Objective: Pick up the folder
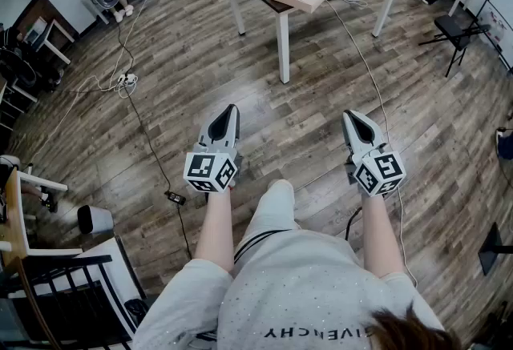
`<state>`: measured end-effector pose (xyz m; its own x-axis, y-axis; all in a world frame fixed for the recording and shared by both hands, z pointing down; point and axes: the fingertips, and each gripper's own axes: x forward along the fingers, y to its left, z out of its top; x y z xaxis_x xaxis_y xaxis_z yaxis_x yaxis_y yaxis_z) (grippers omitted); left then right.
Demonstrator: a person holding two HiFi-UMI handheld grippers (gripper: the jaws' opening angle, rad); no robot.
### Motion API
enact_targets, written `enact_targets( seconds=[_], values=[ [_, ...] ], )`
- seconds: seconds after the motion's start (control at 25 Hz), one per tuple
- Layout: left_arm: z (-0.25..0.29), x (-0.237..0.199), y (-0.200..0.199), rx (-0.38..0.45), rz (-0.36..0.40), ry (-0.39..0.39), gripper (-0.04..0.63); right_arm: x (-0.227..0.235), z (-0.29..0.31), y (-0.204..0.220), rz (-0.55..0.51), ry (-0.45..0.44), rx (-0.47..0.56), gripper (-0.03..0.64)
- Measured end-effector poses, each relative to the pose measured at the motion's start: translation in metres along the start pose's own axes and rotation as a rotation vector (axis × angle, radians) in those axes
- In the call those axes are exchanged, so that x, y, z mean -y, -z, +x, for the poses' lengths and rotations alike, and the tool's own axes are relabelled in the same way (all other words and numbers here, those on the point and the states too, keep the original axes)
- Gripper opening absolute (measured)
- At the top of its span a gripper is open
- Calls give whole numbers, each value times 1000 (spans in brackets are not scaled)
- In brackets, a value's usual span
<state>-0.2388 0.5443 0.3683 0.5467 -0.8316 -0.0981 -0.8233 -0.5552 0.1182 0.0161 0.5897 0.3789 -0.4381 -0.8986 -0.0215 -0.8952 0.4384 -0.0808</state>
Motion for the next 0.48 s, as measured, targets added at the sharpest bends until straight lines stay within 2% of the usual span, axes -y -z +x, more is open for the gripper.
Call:
enact_targets(
  seconds=[0.48],
  values=[
    [66, -25, 19, 5, -7, 1, -2, 50, 54, 11, -2, 27, -5, -2]
  ],
)
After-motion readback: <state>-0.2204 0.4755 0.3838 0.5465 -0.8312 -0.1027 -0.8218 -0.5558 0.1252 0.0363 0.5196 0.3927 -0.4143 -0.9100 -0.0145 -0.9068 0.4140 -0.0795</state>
